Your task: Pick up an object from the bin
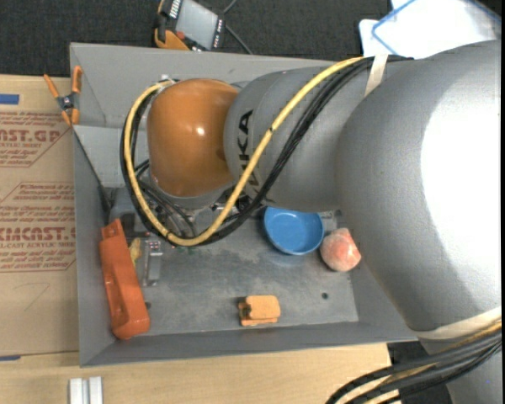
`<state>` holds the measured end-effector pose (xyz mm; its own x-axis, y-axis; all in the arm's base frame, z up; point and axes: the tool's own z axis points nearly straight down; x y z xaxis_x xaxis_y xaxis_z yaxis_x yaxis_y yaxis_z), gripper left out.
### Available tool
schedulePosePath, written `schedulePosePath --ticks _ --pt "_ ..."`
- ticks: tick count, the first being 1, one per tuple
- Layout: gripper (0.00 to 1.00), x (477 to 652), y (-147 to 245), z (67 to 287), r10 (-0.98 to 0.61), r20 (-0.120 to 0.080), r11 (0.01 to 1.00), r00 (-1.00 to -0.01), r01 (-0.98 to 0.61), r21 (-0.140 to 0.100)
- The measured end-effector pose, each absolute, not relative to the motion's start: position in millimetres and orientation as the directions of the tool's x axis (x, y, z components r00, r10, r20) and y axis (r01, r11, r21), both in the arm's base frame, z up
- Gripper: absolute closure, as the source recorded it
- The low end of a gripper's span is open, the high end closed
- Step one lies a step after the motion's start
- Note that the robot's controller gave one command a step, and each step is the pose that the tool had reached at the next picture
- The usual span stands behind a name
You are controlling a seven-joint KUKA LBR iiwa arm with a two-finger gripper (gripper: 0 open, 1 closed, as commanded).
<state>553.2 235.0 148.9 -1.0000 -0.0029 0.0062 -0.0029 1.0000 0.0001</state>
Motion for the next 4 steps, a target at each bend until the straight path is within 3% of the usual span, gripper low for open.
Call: schedulePosePath --ticks 1,2,3,4 --pt "0.0 555.3 234.0 152.3 0.0 0.0 1.0 -1.0 0.0 0.001" --pt "0.0 589.7 190.9 148.3 0.1 -0.001 0.995 -0.995 0.1 0.002" --pt "0.0 591.2 190.0 138.8 0.081 -0.008 0.997 -0.997 0.081 0.006" --pt "0.0 586.4 198.8 127.5 0.174 -0.013 0.985 -0.985 0.174 0.008"
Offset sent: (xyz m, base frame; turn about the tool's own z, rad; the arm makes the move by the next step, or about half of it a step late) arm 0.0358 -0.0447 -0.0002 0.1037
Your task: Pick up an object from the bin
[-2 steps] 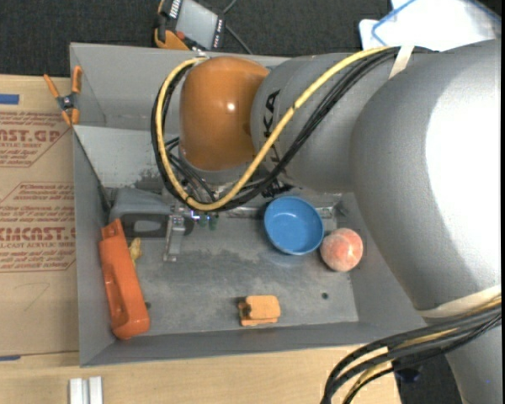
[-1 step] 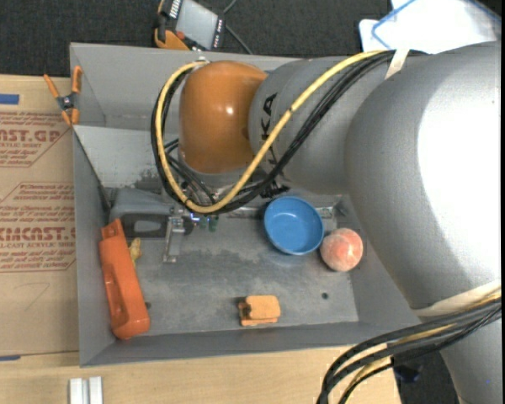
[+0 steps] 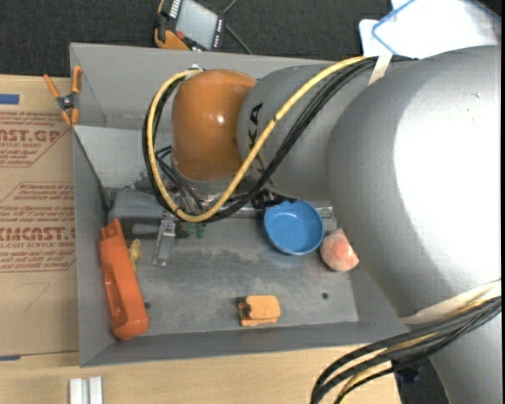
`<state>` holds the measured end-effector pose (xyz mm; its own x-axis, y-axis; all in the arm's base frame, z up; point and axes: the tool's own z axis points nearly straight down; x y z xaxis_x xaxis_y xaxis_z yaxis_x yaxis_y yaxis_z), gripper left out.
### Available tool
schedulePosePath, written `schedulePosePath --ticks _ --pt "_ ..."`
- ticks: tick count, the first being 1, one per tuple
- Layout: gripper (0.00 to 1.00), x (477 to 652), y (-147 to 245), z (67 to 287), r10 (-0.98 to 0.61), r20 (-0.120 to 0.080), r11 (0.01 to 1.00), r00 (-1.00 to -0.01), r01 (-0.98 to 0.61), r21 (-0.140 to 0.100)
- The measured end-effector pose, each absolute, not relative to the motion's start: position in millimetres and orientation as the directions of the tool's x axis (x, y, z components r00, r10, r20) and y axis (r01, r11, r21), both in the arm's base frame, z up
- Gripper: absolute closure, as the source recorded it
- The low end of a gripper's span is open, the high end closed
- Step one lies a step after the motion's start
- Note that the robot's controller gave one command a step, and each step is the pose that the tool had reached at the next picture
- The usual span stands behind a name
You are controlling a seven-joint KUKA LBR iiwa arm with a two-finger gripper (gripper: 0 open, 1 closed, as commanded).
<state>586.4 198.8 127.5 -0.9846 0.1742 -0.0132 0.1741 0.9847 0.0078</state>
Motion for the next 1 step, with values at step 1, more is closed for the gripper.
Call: schedulePosePath --ticks 1 --pt "0.0 586.3 198.1 110.7 0.161 -0.016 0.987 -0.987 0.16 0.009"
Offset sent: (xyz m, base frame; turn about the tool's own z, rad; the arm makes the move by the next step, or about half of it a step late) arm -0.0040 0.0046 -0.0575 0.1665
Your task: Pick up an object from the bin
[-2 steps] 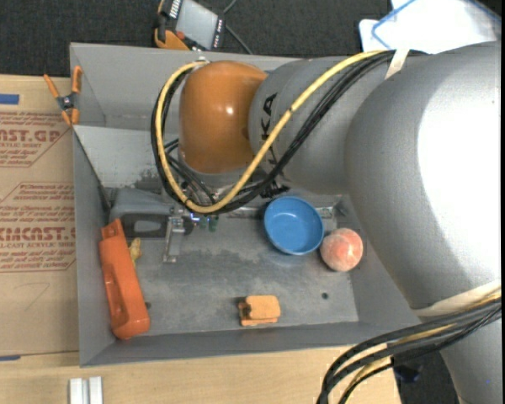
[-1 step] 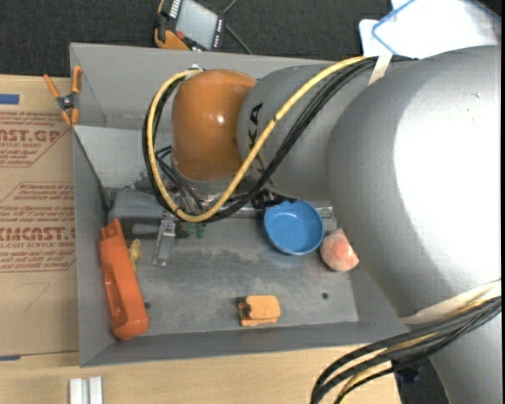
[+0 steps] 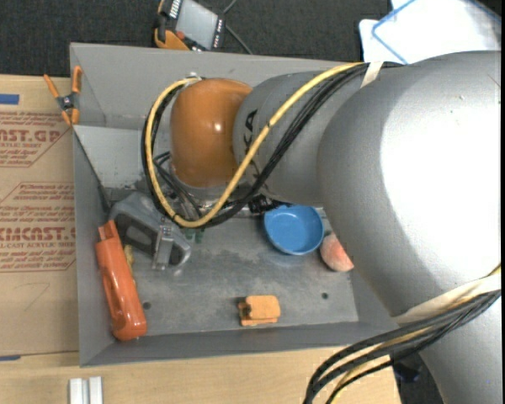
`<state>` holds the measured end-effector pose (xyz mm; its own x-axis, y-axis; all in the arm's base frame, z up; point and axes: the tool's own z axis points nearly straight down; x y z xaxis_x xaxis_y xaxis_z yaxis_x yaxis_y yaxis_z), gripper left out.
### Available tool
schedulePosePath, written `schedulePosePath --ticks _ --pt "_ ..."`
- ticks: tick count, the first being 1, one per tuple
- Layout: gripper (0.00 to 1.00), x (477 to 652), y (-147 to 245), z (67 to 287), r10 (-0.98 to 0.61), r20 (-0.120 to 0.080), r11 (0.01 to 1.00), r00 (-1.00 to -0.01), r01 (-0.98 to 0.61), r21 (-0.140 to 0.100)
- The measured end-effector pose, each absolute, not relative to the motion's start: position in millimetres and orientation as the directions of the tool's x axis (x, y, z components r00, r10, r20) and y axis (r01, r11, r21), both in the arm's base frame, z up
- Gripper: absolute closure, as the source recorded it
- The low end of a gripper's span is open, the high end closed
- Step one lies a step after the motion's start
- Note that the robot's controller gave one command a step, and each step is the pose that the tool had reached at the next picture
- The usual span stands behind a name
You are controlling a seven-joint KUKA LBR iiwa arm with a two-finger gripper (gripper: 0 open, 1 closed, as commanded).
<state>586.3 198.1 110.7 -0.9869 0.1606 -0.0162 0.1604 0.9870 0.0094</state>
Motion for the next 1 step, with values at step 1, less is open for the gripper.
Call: schedulePosePath --ticks 1 --pt "1.0 589.4 201.5 80.7 0.339 -0.031 0.941 -0.94 0.339 0.02"
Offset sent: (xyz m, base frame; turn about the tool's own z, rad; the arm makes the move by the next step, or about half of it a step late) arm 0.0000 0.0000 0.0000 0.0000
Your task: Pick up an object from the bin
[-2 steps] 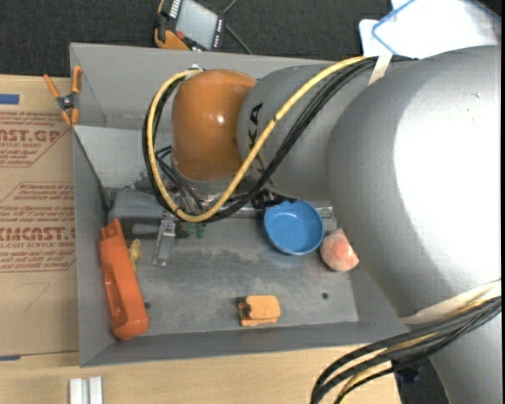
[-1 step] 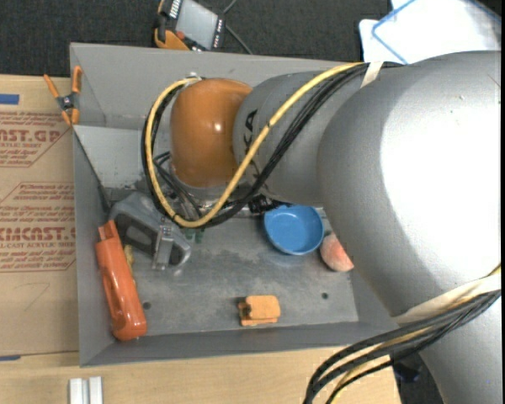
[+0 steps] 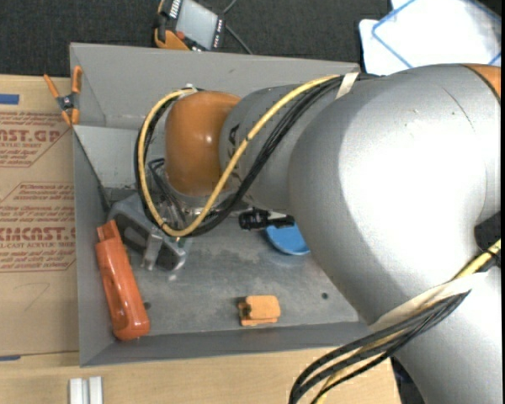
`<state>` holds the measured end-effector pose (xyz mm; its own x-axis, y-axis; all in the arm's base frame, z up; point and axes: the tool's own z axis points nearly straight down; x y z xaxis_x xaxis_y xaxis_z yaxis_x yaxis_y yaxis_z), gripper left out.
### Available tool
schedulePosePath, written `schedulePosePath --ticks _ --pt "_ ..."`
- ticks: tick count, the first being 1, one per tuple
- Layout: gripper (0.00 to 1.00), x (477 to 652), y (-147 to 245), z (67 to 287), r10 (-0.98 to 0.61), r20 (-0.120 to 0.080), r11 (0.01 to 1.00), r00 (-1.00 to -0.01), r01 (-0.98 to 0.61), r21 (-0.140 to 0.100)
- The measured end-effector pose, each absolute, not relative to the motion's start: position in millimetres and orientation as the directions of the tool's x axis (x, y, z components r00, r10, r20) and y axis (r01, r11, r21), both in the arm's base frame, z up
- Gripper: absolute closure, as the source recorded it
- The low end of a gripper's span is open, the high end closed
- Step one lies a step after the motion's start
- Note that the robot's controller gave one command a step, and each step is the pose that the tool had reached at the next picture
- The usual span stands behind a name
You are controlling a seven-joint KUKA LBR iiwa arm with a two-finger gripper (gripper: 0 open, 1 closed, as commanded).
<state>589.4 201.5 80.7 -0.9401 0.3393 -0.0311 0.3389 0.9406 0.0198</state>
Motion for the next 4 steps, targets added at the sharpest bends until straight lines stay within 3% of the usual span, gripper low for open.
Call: schedulePosePath --ticks 1,4 --pt "1.0 589.4 201.4 80.6 0.34 -0.031 0.94 -0.94 0.339 0.02" --pt "1.0 584.9 202.0 167.6 0.336 -0.022 0.942 -0.941 0.336 0.015"
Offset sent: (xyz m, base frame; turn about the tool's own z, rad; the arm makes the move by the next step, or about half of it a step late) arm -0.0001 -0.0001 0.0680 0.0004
